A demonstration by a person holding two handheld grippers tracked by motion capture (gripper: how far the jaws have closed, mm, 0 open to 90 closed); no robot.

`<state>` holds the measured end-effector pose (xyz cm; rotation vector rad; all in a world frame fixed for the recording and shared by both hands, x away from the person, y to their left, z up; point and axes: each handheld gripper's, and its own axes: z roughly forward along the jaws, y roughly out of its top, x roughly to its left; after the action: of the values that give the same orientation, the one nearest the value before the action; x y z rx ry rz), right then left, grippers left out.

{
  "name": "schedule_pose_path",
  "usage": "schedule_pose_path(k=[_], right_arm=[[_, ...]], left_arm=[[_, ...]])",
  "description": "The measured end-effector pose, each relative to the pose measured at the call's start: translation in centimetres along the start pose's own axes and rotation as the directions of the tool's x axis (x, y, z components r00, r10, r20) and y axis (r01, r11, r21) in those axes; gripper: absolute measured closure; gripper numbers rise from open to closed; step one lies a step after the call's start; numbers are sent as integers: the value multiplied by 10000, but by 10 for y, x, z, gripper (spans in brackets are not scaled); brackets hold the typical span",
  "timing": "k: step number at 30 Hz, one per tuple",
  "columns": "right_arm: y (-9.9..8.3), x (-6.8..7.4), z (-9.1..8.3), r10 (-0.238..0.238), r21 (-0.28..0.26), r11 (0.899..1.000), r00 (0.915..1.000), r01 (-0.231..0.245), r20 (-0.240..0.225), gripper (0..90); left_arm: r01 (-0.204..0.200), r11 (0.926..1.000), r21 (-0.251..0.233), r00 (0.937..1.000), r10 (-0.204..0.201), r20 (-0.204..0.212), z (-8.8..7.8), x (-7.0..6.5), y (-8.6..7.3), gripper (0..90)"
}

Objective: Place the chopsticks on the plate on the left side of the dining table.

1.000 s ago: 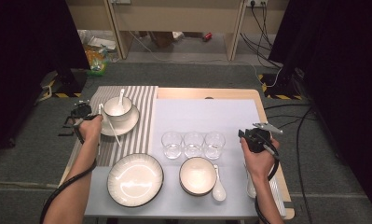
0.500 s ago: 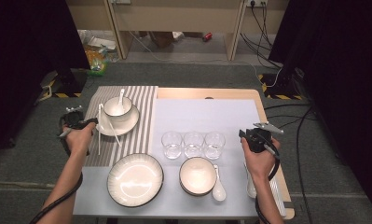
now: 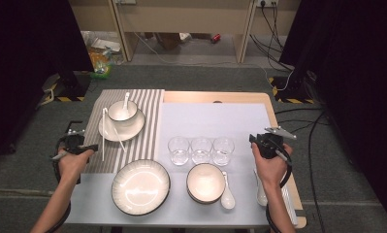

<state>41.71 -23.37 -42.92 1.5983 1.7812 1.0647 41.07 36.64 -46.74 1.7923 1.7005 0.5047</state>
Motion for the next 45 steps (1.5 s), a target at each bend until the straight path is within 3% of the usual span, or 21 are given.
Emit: schedule_pose_path(k=[13,26,35,45], right_arm=[[0,-1,-1,80,-29,10000,10000,-80,34,674],[0,-2,-2,35,-86,10000,10000,-34,44,674],[0,-1,-2,32,-71,10000,10000,-32,22,674],[0,-2,-2,28,-93,10000,10000,-28,43,675]], left_arm=[[-676,9974,234,9967,664,460,13,-29,14,897],[-1436,9885,482,9866,1391,850,25,-59,22,897],[-1763,9827,573,9785,1686,1188,35,-83,32,897],[-1771,9832,448,9756,1694,1398,51,-107,52,897]])
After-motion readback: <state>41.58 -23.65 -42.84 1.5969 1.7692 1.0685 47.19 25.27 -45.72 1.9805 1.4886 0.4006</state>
